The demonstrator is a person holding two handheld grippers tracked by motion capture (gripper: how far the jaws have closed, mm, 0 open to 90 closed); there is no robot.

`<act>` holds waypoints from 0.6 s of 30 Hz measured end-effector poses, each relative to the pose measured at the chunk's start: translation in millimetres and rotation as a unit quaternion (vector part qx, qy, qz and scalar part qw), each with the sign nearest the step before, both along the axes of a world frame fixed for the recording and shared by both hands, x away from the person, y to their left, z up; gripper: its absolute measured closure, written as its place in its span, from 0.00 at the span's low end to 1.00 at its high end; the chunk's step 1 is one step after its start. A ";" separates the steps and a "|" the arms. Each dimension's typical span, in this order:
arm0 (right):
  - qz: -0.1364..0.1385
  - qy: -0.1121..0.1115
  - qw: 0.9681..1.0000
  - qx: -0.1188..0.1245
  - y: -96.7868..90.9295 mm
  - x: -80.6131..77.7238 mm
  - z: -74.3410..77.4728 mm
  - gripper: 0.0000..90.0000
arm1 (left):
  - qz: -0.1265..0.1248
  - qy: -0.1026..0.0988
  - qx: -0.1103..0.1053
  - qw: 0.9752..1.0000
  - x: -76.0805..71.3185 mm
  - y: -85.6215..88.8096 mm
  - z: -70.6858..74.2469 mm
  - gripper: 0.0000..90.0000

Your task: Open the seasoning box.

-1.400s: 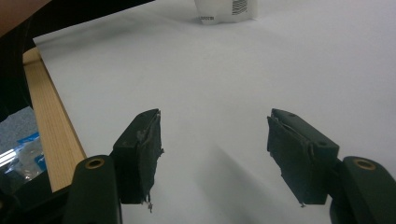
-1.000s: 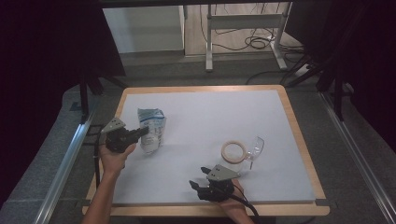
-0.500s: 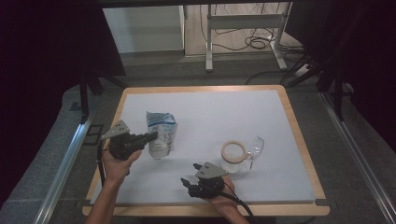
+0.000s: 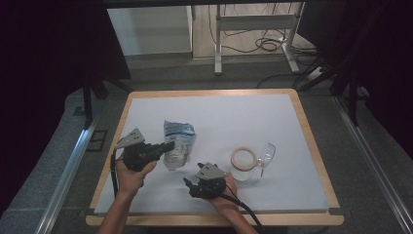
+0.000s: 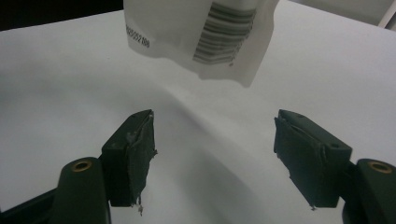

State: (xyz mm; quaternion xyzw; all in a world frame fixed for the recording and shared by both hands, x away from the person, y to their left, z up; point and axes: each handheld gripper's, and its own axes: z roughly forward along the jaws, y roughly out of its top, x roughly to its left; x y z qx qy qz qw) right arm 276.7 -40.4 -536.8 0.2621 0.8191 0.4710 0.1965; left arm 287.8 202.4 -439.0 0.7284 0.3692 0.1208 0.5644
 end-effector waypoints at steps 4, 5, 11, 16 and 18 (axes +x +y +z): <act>-0.002 0.000 1.000 0.000 2.3 1.3 1.5 0.32 | -0.004 0.002 -0.001 1.000 -0.5 -4.3 -1.5 1.00; -0.004 -0.004 1.000 -0.005 3.1 1.0 1.7 0.32 | -0.005 0.003 -0.003 1.000 -0.6 -5.3 -1.6 1.00; -0.017 -0.028 0.999 -0.022 5.2 1.0 2.9 0.31 | -0.014 0.000 -0.009 1.000 -3.5 -11.1 3.6 1.00; -0.029 -0.041 0.998 -0.027 4.5 2.6 2.7 0.31 | -0.023 -0.005 -0.016 1.000 -6.9 -14.7 11.6 1.00; -0.031 -0.045 0.998 -0.030 4.2 3.9 2.1 0.31 | -0.025 -0.007 -0.017 1.000 -8.1 -16.6 14.0 1.00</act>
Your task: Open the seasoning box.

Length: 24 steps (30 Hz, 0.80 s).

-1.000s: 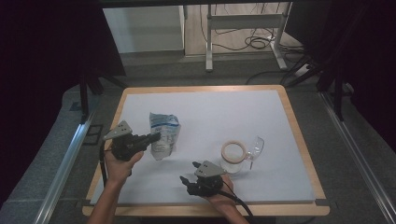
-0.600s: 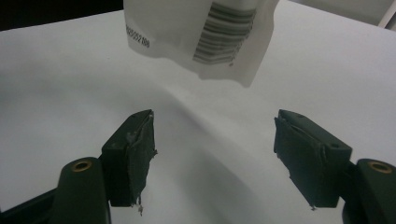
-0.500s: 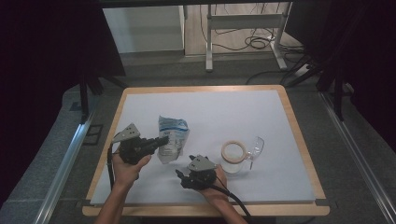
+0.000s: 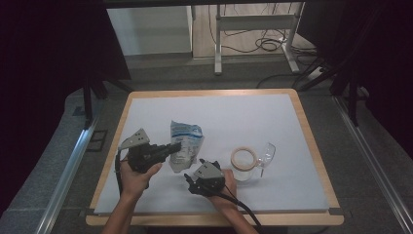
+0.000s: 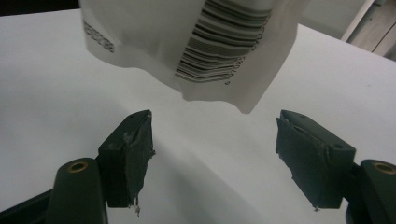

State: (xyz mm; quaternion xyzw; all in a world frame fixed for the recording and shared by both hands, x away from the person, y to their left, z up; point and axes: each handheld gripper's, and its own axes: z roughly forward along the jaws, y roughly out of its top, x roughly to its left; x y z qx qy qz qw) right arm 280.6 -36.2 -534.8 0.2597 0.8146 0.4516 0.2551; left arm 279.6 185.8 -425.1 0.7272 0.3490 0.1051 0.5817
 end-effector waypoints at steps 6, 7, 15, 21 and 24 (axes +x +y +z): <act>-0.014 -0.023 1.000 0.006 0.3 -0.5 1.2 0.32 | -0.005 0.002 0.001 1.000 -0.1 -5.1 0.8 1.00; -0.015 -0.024 1.000 0.005 -0.1 -0.5 1.5 0.32 | -0.005 0.003 0.001 1.000 -0.2 -5.7 0.6 1.00; -0.016 -0.028 0.999 0.011 -0.3 0.6 3.2 0.32 | -0.012 0.006 0.002 1.000 1.9 -11.5 -1.3 1.00; -0.014 -0.033 0.999 0.023 0.5 -0.5 5.0 0.35 | -0.014 0.009 -0.004 1.000 2.6 -13.5 -1.1 1.00; -0.013 -0.034 0.999 0.031 0.1 -1.1 5.2 0.39 | -0.014 0.009 -0.006 1.000 3.2 -14.1 -0.9 1.00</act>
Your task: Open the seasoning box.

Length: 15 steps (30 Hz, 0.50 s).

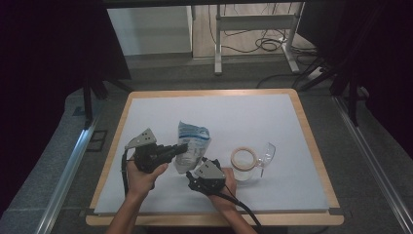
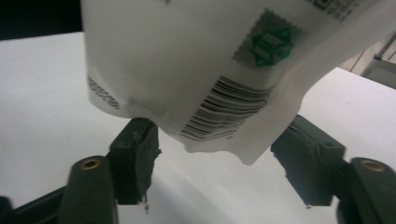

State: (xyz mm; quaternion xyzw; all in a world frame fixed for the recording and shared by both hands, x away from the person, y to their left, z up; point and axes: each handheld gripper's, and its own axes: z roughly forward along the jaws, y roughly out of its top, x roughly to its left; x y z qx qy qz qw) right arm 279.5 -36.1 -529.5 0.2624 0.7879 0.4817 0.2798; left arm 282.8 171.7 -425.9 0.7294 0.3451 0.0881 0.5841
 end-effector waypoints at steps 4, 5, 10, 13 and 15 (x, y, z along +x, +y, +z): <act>0.010 0.003 1.000 0.011 -0.9 -1.3 0.4 0.45 | -0.002 0.003 -0.004 1.000 1.1 -1.1 -0.3 1.00; 0.010 0.002 1.000 0.011 -1.0 -1.4 0.3 0.45 | -0.002 0.003 -0.003 1.000 1.3 -1.6 -0.4 1.00; 0.010 0.000 1.000 0.012 -1.5 -1.8 -0.8 0.46 | -0.003 0.004 -0.004 1.000 2.0 -4.4 -0.4 1.00; 0.010 0.003 1.000 0.017 -2.2 -1.9 -1.1 0.48 | -0.003 0.005 -0.004 1.000 2.5 -5.3 -0.2 1.00; 0.012 0.005 1.000 0.018 -2.8 -2.4 -1.0 0.48 | -0.003 0.005 -0.004 1.000 2.6 -5.9 0.0 1.00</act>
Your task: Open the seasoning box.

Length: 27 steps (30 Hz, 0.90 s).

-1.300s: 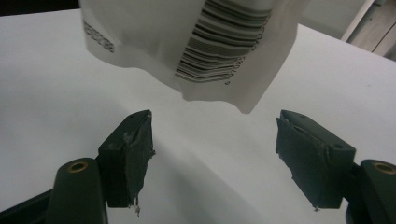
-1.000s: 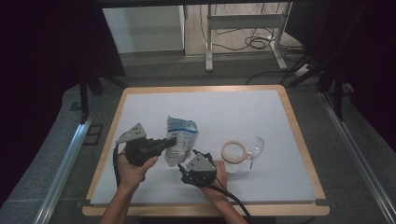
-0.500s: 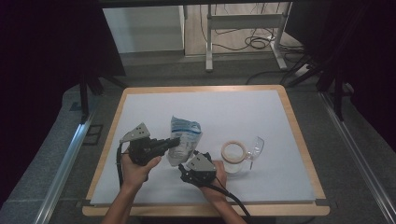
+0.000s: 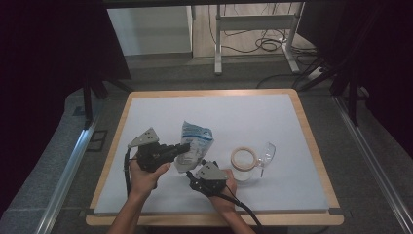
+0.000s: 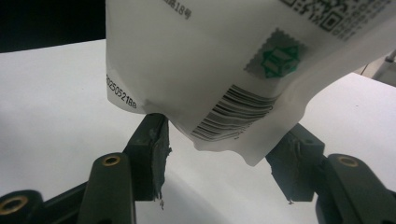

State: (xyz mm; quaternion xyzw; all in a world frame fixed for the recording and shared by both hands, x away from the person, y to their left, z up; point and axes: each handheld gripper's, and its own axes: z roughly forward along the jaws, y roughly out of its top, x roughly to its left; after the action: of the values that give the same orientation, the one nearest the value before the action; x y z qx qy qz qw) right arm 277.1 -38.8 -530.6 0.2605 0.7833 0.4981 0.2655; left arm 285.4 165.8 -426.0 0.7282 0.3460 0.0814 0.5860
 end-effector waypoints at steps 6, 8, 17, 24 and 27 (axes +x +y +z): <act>-0.003 -0.014 1.000 -0.004 1.0 -5.7 -2.4 0.46 | 0.000 0.001 -0.002 1.000 0.7 -2.9 0.3 1.00; -0.004 -0.027 1.000 -0.009 2.1 -8.1 -3.7 0.44 | -0.002 -0.001 -0.003 1.000 -0.1 -4.6 1.2 1.00; -0.018 -0.055 0.998 -0.024 4.5 -9.2 -4.6 0.44 | -0.006 -0.004 -0.006 1.000 -1.9 -9.9 4.8 1.00; -0.021 -0.053 0.998 -0.034 5.5 -8.3 -6.7 0.44 | -0.007 -0.004 -0.008 1.000 -2.0 -10.7 4.3 1.00; -0.021 -0.053 0.998 -0.037 6.5 -7.8 -7.9 0.42 | -0.008 -0.004 -0.011 1.000 -2.5 -11.4 4.8 1.00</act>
State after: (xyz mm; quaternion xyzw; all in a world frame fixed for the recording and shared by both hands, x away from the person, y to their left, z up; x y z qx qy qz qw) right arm 269.3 -32.3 -538.5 0.2399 0.7807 0.4759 0.3263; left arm 283.0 154.4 -421.2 0.7243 0.3384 0.0755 0.5959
